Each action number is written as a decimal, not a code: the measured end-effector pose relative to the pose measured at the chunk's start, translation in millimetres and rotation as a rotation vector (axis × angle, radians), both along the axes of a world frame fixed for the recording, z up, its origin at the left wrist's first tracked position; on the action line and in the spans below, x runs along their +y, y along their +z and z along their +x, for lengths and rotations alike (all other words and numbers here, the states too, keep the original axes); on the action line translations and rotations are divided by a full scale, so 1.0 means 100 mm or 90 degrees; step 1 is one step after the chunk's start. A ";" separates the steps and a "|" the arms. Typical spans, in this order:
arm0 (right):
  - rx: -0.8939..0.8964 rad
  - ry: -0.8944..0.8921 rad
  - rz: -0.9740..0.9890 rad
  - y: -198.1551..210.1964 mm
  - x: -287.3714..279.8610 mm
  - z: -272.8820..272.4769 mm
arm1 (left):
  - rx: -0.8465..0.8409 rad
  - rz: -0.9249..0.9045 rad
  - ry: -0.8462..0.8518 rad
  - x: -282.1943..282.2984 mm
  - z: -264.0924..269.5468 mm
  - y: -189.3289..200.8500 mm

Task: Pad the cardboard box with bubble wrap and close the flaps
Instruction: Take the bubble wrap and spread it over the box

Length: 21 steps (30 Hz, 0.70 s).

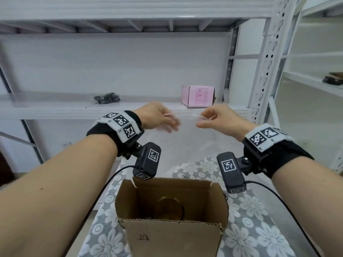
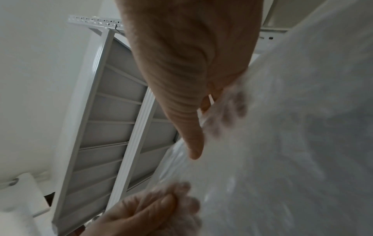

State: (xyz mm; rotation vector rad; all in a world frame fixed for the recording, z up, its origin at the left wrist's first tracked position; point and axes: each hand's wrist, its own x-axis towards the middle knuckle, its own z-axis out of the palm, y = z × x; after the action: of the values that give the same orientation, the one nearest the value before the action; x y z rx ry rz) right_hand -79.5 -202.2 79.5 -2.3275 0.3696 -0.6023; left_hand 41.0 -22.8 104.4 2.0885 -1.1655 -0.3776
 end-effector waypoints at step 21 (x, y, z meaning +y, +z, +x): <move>-0.069 0.032 0.089 0.10 0.24 -0.04 | -0.300 -0.033 0.280 0.17 0.11 0.06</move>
State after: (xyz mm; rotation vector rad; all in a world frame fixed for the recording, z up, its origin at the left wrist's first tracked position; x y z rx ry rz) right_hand -83.5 -178.2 89.7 -2.1548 0.2937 -0.6535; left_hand 51.7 -6.1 110.8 2.3774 -0.9057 0.3655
